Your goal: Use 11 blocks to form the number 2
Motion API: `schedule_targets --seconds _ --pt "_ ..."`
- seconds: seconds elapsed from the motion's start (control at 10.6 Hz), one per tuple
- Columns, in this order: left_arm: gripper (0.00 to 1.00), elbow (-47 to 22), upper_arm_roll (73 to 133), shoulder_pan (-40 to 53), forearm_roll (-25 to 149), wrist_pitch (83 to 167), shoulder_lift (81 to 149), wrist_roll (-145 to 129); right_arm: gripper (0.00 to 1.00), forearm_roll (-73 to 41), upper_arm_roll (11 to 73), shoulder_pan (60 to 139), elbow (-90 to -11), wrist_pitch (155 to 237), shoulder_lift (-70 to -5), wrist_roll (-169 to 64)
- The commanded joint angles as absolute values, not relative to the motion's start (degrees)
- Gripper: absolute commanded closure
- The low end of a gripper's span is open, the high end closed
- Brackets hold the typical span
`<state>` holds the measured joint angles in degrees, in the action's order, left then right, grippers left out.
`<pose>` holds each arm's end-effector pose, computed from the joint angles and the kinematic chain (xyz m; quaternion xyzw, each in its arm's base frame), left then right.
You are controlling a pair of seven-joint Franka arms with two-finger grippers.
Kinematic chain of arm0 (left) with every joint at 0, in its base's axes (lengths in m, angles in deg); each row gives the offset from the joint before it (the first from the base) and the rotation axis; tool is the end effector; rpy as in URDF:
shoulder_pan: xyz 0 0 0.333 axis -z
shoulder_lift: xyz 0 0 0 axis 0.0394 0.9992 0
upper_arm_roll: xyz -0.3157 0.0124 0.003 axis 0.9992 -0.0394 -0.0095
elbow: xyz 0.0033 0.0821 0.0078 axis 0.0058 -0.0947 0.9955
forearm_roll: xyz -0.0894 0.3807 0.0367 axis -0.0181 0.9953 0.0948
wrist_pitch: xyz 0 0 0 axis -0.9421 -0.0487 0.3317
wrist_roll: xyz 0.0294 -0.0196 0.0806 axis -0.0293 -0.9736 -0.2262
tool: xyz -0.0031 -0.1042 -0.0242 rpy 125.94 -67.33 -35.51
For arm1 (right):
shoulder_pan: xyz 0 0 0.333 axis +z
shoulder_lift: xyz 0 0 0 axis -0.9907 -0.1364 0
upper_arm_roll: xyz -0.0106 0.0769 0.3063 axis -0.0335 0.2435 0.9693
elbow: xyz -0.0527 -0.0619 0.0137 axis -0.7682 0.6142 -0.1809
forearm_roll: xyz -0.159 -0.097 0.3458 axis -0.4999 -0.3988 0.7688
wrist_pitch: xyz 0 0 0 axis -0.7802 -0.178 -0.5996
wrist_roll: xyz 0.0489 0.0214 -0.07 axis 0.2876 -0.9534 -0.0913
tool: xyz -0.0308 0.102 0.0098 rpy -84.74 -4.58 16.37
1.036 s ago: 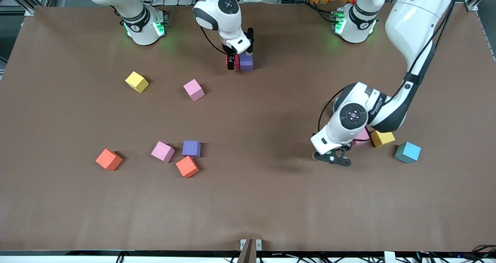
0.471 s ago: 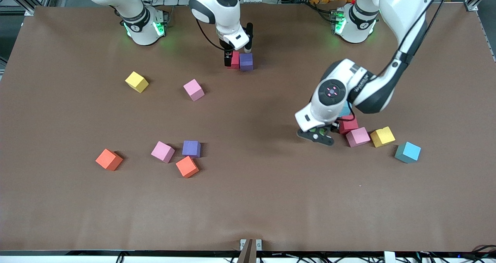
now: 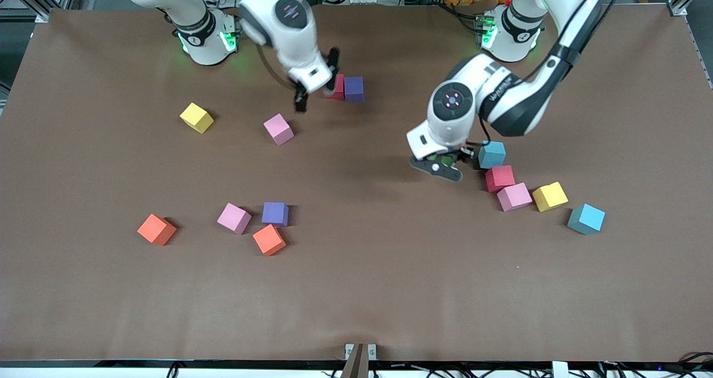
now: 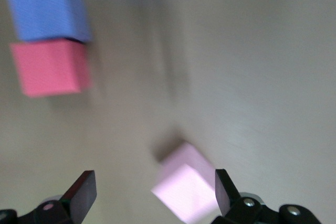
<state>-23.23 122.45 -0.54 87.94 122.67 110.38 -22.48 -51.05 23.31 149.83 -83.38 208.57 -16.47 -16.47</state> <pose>0.4789 -0.3496 0.3236 -0.9688 0.2281 0.0736 0.0637 0.3650 0.3493 0.3247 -0.7466 -0.6634 0.0491 0.0055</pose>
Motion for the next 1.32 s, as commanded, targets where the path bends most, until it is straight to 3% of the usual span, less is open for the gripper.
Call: schedule_targets --seconds 0.0,0.19,0.38,0.56,0.75,1.22 --pt "0.43 -24.95 127.45 -0.94 86.77 122.10 107.56 -23.02 0.00 -51.66 18.29 147.05 -78.17 207.17 -19.92 -13.88" --pt "0.43 -25.66 130.62 -1.03 86.77 122.19 106.94 -22.94 0.00 -51.66 18.28 139.59 -71.32 207.08 -25.80 -13.54" --pt "0.43 -28.01 133.52 -1.03 86.68 124.72 107.03 -22.94 0.00 -50.79 18.37 132.99 -68.66 207.87 -27.15 -14.06" --pt "0.42 -36.77 135.98 -1.03 86.33 137.14 107.12 -22.94 0.00 -40.12 18.37 128.15 -65.08 206.74 -30.55 -14.15" --pt "0.41 -44.09 136.70 -0.94 86.50 146.07 107.21 -22.94 0.00 -38.65 18.46 122.71 -59.71 202.44 -36.09 -12.93" --pt "0.42 -46.05 138.28 3.79 87.56 146.27 108.70 -21.00 0.00 -38.21 19.94 121.45 -57.41 211.46 -43.40 -5.72"
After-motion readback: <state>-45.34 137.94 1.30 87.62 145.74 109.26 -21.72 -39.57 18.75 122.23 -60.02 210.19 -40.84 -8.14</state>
